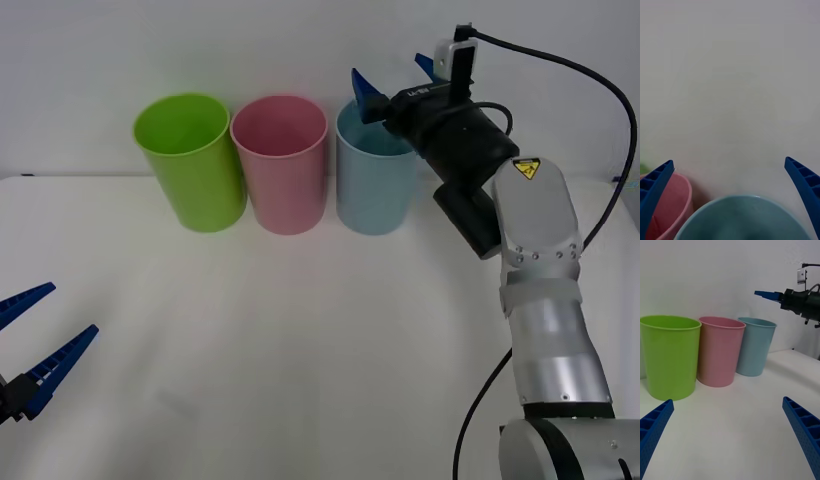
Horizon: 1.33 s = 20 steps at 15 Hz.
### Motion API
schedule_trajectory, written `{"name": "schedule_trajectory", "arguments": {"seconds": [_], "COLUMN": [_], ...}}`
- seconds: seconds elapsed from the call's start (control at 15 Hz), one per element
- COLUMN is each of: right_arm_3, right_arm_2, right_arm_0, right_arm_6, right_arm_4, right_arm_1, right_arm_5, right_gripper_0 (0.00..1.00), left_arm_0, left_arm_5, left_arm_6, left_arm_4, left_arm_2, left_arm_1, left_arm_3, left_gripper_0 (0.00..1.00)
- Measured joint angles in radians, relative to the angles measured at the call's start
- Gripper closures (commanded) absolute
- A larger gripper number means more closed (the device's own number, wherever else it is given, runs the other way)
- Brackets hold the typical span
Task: Grasp the object on the table and drop it into the matching bin: aluminum can to the light blue bin, PET bottle to the pink bin.
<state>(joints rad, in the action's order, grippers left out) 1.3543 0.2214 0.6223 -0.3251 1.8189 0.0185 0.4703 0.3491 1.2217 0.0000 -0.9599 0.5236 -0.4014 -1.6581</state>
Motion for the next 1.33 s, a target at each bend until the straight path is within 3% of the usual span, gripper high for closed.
{"name": "schedule_trajectory", "arguments": {"seconds": [0.2, 0.67, 1.0, 1.33], "right_arm_3": [0.071, 0.32, 0.484, 0.567], "right_arm_2": [-0.032, -0.178, -0.181, -0.097], "right_arm_0": [-0.072, -0.33, -0.543, -0.746], "right_arm_6": [-0.003, -0.01, 0.02, 0.202], "right_arm_4": [-0.054, -0.274, -0.421, -0.514], "right_arm_1": [0.052, 0.255, 0.395, 0.422], "right_arm_5": [0.061, 0.081, 0.157, 0.254], "right_gripper_0": [0.0, 0.0, 0.0, 0.0], "left_arm_0": [0.0, 0.0, 0.0, 0.0], "left_arm_5": [0.0, 0.0, 0.0, 0.0], "left_arm_6": [0.0, 0.0, 0.0, 0.0], "left_arm_4": [0.0, 0.0, 0.0, 0.0], "left_arm_2": [0.0, 0.0, 0.0, 0.0], "left_arm_1": [0.0, 0.0, 0.0, 0.0], "left_arm_3": [0.0, 0.0, 0.0, 0.0], "left_gripper_0": [0.0, 0.0, 0.0, 0.0]}}
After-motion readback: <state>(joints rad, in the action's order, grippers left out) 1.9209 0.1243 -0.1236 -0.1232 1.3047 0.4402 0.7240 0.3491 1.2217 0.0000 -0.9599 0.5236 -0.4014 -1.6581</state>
